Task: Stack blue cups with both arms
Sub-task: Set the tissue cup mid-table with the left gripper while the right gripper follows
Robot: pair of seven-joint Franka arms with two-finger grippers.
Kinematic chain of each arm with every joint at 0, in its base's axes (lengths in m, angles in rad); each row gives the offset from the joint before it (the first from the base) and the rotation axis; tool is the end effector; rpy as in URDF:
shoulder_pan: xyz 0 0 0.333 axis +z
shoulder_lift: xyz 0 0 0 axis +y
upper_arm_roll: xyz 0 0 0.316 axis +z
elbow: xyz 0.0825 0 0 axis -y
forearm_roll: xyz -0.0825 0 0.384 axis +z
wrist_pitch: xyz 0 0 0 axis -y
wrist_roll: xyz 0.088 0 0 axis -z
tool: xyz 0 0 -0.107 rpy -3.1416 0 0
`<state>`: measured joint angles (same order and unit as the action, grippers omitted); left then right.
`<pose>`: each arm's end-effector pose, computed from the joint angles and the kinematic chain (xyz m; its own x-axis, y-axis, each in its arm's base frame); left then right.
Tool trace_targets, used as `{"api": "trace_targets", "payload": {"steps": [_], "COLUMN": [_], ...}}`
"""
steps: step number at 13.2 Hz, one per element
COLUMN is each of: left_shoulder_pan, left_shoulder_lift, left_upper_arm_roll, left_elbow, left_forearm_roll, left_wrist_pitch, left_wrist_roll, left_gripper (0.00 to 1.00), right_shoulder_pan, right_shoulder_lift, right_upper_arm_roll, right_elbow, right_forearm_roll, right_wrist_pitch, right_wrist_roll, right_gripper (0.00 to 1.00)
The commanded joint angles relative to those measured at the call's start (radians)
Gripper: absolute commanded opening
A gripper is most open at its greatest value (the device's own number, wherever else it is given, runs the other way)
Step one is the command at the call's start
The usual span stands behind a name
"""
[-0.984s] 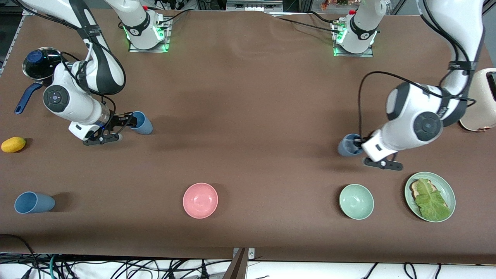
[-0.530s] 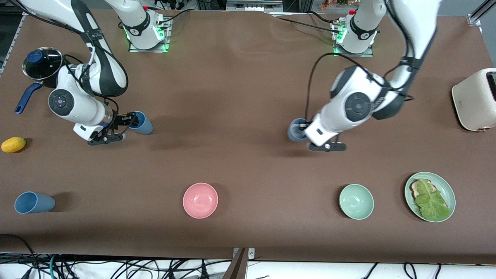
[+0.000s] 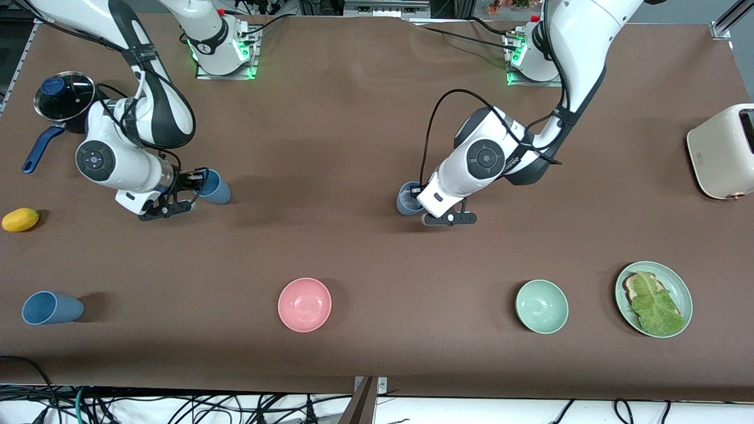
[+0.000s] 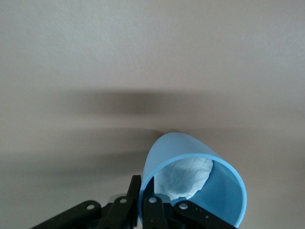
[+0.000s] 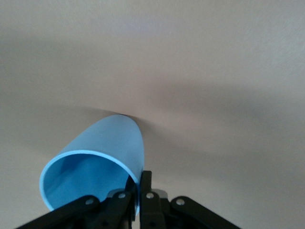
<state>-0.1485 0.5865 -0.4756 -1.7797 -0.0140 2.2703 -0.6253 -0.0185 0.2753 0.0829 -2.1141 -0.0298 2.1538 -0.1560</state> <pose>0.5453 -0.3612 0.2563 0.9802 0.0557 -0.1898 0.0920 -0.9779 0.1878 0.5475 0.0339 0.2666 0.9446 0.2350 -0.2291 0.2325 -0.9718 -0.0382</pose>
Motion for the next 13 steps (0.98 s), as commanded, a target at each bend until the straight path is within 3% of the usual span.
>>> {"api": "trace_targets", "payload": {"steps": [1, 2, 3, 6, 9, 13], "left_shoulder_pan": [-0.022, -0.022, -0.022, -0.016, 0.033, 0.084], "left_shoulder_lift": [0.015, 0.015, 0.010, -0.054, -0.183, -0.195], "left_upper_arm_roll": [0.006, 0.006, 0.006, 0.009, 0.018, 0.011], "left_elbow": [0.025, 0.025, 0.025, 0.028, 0.040, 0.311], "left_forearm_roll": [-0.011, -0.011, -0.011, -0.006, -0.004, 0.146], "left_wrist_pitch": [0.000, -0.002, -0.008, -0.066, -0.197, -0.596], "left_wrist_roll": [-0.001, -0.002, -0.004, -0.001, 0.003, 0.062], "left_gripper": [0.43, 0.92, 1.00, 1.00, 1.00, 1.00], "right_shoulder_pan": [0.012, 0.014, 0.025, 0.104, 0.199, 0.330], "right_shoulder_lift": [0.044, 0.064, 0.088, 0.137, 0.157, 0.215], "right_upper_arm_roll": [0.001, 0.001, 0.001, 0.001, 0.001, 0.001], "right_elbow": [0.168, 0.236, 0.319, 0.491, 0.549, 0.664], "right_forearm_roll": [-0.004, 0.001, 0.002, 0.005, 0.037, 0.111], "right_wrist_pitch": [-0.157, -0.226, -0.300, -0.445, -0.448, -0.448], "right_wrist_roll": [0.003, 0.010, 0.038, 0.198, 0.379, 0.652], "right_gripper": [0.00, 0.00, 0.00, 0.00, 0.00, 0.00]}}
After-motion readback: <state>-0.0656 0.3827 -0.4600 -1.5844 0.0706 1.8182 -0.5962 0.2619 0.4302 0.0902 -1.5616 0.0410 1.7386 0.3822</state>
